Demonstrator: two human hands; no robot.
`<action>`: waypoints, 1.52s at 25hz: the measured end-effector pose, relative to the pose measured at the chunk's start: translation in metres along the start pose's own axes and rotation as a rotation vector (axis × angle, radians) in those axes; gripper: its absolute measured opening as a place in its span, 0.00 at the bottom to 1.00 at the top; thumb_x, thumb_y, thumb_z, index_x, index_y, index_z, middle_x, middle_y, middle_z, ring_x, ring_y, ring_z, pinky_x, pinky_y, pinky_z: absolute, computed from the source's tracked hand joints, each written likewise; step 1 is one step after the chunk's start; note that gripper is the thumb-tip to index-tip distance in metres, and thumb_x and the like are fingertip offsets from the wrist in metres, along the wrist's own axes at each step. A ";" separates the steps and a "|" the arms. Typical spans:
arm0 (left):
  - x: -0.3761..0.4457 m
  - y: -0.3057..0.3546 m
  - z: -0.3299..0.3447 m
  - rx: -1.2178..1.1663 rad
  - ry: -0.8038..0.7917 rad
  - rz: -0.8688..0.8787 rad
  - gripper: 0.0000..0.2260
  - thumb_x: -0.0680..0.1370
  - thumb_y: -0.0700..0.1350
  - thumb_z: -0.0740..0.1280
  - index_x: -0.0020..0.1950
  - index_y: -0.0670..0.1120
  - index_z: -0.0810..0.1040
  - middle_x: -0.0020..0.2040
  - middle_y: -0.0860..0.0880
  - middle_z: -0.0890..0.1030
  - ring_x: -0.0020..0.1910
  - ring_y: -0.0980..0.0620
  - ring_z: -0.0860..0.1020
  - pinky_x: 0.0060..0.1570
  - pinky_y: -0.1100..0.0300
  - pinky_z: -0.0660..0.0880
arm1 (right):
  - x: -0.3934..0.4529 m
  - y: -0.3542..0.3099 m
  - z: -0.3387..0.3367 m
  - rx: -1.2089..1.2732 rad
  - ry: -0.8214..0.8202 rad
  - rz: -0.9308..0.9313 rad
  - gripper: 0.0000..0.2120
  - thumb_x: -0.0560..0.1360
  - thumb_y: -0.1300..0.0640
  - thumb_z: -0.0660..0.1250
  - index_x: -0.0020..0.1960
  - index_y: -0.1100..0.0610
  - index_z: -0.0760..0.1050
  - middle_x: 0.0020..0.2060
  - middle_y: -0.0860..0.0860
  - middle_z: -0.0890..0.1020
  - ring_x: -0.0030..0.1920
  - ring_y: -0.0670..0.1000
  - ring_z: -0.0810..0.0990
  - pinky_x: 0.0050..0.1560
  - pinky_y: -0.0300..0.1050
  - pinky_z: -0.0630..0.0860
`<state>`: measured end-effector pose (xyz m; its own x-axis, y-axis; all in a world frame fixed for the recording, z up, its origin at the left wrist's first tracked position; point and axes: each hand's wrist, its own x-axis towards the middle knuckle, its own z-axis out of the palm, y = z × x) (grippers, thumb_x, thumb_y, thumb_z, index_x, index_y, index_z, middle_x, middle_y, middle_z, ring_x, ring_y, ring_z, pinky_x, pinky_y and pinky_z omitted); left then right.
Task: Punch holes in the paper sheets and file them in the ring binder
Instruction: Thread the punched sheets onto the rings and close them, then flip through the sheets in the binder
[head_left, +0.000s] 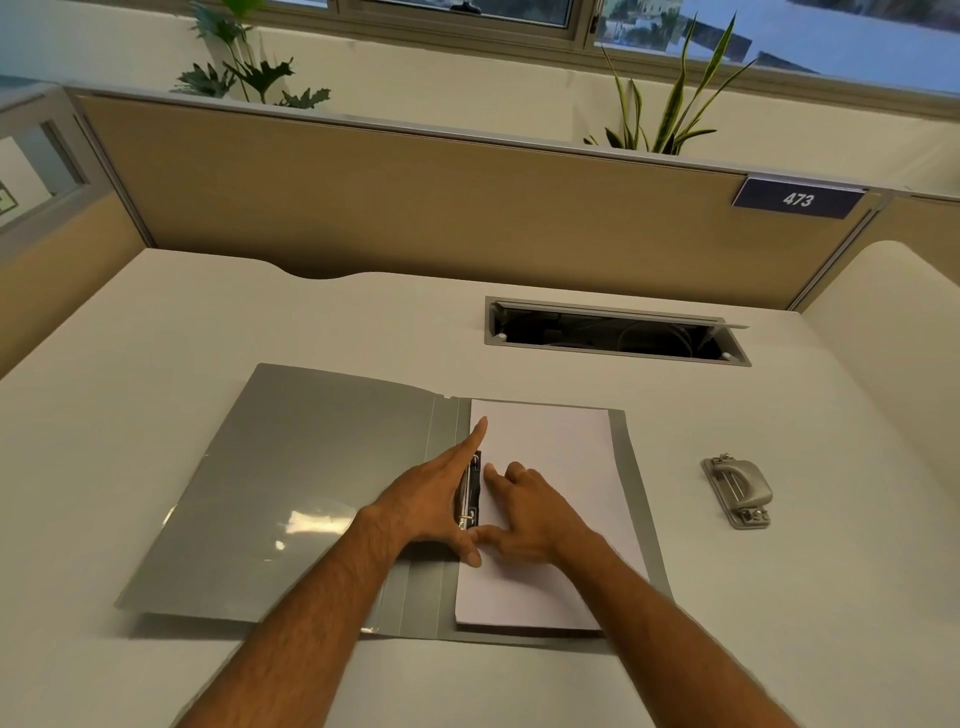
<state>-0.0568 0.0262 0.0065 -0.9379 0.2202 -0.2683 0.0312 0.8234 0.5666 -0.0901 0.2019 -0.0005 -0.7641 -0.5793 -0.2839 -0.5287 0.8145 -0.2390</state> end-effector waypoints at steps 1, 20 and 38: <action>0.000 -0.001 0.001 -0.009 -0.001 0.003 0.68 0.56 0.60 0.82 0.73 0.66 0.28 0.81 0.52 0.50 0.77 0.42 0.59 0.71 0.47 0.64 | -0.001 0.001 -0.002 0.060 -0.003 0.011 0.48 0.68 0.27 0.60 0.79 0.55 0.55 0.66 0.56 0.72 0.62 0.53 0.72 0.63 0.47 0.72; -0.012 0.050 0.044 0.366 0.063 0.164 0.31 0.74 0.64 0.65 0.72 0.50 0.70 0.65 0.50 0.72 0.62 0.49 0.69 0.63 0.54 0.66 | -0.083 0.072 -0.015 0.831 0.449 0.800 0.28 0.67 0.54 0.80 0.64 0.60 0.75 0.60 0.59 0.80 0.58 0.59 0.80 0.60 0.54 0.78; -0.005 0.109 0.005 -0.988 0.235 -0.286 0.22 0.74 0.62 0.68 0.51 0.43 0.82 0.47 0.45 0.85 0.43 0.50 0.85 0.43 0.55 0.83 | -0.089 -0.015 -0.045 0.433 0.705 0.329 0.11 0.75 0.48 0.70 0.51 0.53 0.84 0.47 0.47 0.87 0.45 0.46 0.83 0.50 0.36 0.75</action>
<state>-0.0467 0.1173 0.0656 -0.9125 -0.1083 -0.3944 -0.3980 0.0132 0.9173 -0.0312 0.2429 0.0697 -0.9779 -0.0470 0.2037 -0.1654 0.7695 -0.6168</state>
